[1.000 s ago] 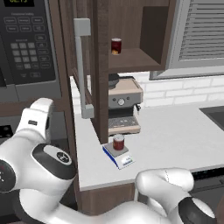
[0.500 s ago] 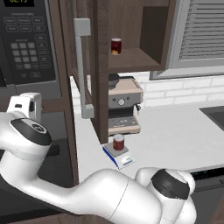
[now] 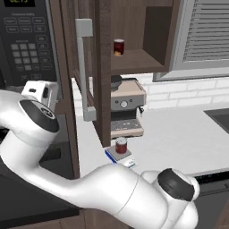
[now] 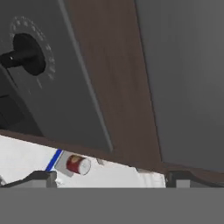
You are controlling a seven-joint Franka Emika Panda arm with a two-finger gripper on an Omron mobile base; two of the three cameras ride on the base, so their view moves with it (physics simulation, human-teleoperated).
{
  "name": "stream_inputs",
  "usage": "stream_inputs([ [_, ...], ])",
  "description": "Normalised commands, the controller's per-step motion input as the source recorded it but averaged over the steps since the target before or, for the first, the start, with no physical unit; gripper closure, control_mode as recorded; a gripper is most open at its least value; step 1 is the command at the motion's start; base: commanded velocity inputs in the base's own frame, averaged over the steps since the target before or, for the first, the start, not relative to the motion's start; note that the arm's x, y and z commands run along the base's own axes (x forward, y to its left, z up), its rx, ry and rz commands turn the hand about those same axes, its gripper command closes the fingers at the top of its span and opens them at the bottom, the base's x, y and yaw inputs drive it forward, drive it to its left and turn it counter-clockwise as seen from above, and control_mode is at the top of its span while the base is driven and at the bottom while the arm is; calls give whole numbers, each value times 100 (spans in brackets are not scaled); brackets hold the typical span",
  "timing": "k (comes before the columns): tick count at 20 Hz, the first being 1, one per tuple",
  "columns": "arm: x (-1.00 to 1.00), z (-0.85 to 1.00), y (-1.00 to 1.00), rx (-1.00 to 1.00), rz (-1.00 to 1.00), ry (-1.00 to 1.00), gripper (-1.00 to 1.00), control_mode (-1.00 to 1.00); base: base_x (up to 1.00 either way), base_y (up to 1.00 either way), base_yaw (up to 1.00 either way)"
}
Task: Pick the canned food and place it on the digital scale for weighing, and close the cabinet.
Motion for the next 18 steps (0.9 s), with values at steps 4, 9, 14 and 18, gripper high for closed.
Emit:
stream_inputs([
  [4,0,3,-100,13,0,-5,-100,-100,0,0,0],
  [9,-3,2,-100,14,0,-10,-100,-100,0,0,0],
  [14,32,0,-100,17,0,-9,-100,-100,0,0,0],
  [18,66,0,-100,19,0,-13,-100,-100,0,0,0],
])
